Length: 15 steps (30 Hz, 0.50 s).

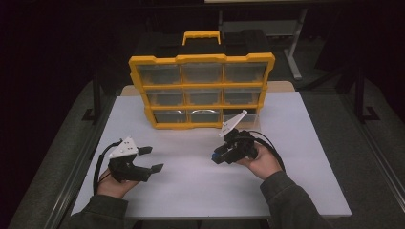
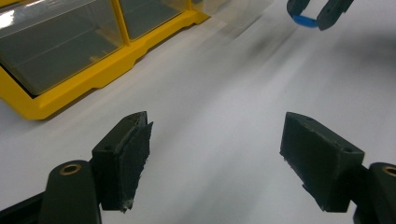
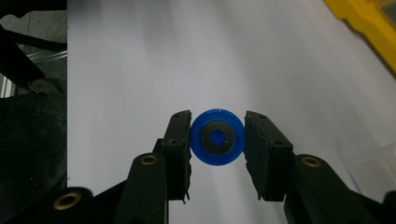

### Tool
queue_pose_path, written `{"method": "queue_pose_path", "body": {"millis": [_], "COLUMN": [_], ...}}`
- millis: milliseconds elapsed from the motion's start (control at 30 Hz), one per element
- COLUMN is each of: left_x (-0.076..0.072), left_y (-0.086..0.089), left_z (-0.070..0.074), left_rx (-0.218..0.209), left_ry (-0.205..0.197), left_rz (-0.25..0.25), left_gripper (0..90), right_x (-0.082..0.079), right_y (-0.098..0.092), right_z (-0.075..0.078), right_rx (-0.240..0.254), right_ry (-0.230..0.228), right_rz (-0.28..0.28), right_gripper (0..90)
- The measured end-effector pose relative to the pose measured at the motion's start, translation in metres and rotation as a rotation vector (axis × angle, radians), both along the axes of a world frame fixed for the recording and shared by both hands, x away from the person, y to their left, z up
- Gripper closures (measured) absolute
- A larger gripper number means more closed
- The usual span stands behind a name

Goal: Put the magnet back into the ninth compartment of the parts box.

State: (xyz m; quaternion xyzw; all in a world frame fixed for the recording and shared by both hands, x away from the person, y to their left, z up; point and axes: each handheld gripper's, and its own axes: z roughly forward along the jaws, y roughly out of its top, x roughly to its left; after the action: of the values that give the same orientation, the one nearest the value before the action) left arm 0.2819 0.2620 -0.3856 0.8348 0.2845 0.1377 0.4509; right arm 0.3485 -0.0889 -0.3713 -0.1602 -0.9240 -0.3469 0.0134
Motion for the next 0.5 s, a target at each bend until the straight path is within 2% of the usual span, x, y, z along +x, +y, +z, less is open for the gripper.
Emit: {"method": "queue_pose_path", "body": {"millis": [500], "left_x": [0.0], "left_y": [0.0], "left_z": [0.0], "left_rx": [0.008], "left_ry": [0.002], "left_rz": [-0.005], "left_gripper": [23.6], "right_x": [0.016], "right_y": [-0.002], "right_z": [0.029], "right_rx": [0.018], "right_ry": [-0.009], "right_rz": [0.006], "right_gripper": [61.2]}}
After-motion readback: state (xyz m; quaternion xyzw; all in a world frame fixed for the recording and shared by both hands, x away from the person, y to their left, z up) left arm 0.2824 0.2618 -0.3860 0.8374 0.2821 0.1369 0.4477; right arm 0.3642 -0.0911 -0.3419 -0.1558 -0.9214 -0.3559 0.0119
